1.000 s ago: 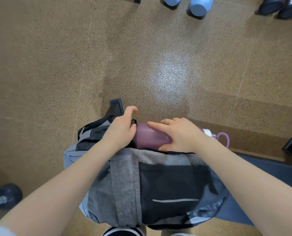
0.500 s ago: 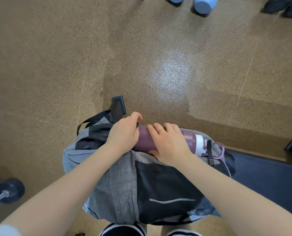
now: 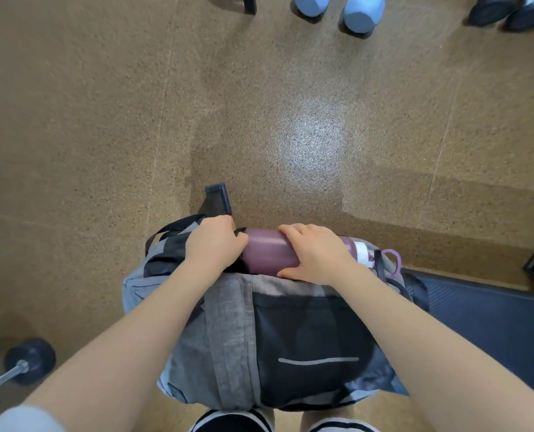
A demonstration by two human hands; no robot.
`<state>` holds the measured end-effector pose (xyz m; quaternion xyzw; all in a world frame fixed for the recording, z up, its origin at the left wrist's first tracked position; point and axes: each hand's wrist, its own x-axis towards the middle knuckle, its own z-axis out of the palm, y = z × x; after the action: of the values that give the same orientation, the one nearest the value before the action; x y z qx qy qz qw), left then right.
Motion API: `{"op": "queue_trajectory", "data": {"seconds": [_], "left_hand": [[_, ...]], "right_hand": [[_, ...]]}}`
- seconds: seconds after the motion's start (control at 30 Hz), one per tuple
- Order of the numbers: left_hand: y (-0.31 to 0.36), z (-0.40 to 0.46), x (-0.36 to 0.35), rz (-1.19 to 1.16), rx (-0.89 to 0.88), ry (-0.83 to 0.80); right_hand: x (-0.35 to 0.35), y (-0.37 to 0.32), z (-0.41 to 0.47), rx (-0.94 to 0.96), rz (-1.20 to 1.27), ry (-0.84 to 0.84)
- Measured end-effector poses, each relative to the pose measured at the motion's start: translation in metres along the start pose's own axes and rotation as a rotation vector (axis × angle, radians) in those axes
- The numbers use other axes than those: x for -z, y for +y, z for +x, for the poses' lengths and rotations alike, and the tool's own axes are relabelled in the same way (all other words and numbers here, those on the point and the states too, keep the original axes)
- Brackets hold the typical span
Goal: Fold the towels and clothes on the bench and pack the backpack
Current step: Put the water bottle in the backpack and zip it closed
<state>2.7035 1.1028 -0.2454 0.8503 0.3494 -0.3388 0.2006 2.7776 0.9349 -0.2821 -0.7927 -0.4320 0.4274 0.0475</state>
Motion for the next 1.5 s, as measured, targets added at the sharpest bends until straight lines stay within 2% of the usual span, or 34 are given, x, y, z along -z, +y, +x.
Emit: {"op": "queue_trajectory", "data": {"seconds": [0.13, 0.27, 0.33, 0.43, 0.57, 0.7, 0.77, 0.83, 0.9, 0.97, 1.03, 1.17, 1.27, 1.33, 1.43, 1.5], "left_hand": [[0.005, 0.000, 0.006, 0.088, -0.257, 0.019], [0.009, -0.001, 0.014, 0.191, -0.413, -0.001], [0.010, -0.005, 0.013, 0.195, -0.438, 0.003], [0.013, -0.014, 0.006, 0.172, -0.415, 0.039], [0.008, -0.017, -0.008, 0.166, -0.372, 0.039], [0.010, -0.020, -0.016, 0.018, -0.272, 0.099], [0.013, -0.025, -0.016, -0.071, -0.202, 0.134], [0.013, -0.030, -0.013, -0.135, -0.139, 0.140], [0.012, -0.034, -0.012, -0.165, -0.101, 0.144], [0.013, -0.034, -0.010, -0.167, -0.091, 0.138], [0.015, -0.030, -0.009, -0.141, -0.067, 0.120], [0.013, -0.021, -0.006, -0.009, -0.059, 0.098], [0.012, -0.024, -0.004, -0.028, -0.064, 0.116], [0.016, -0.024, -0.001, -0.054, -0.097, 0.129], [0.030, -0.024, 0.001, -0.064, -0.197, 0.130], [0.037, -0.027, -0.004, -0.038, -0.263, 0.110]], "right_hand": [[0.012, 0.001, -0.005, -0.004, 0.024, -0.068], [0.030, -0.007, -0.002, 0.023, 0.139, -0.140], [0.037, -0.008, 0.001, 0.002, 0.216, -0.203], [0.025, -0.020, -0.003, -0.083, 0.241, -0.156], [-0.017, -0.042, -0.016, -0.085, -0.018, 0.085], [-0.007, -0.014, -0.004, 0.060, -0.049, 0.067], [0.005, -0.002, -0.006, 0.117, 0.050, 0.040], [0.013, 0.015, -0.016, 0.096, 0.105, 0.029], [0.016, 0.033, -0.033, -0.009, 0.050, 0.007], [0.013, 0.043, -0.046, -0.070, 0.027, -0.045], [0.012, 0.043, -0.044, -0.048, 0.014, -0.058], [0.008, 0.031, -0.029, 0.036, -0.084, 0.029], [0.006, 0.028, -0.023, 0.084, -0.180, 0.034], [0.012, 0.032, -0.016, 0.068, -0.039, -0.045], [0.016, 0.040, -0.015, -0.045, 0.474, -0.230], [0.014, 0.040, -0.024, -0.120, 0.594, -0.215]]}}
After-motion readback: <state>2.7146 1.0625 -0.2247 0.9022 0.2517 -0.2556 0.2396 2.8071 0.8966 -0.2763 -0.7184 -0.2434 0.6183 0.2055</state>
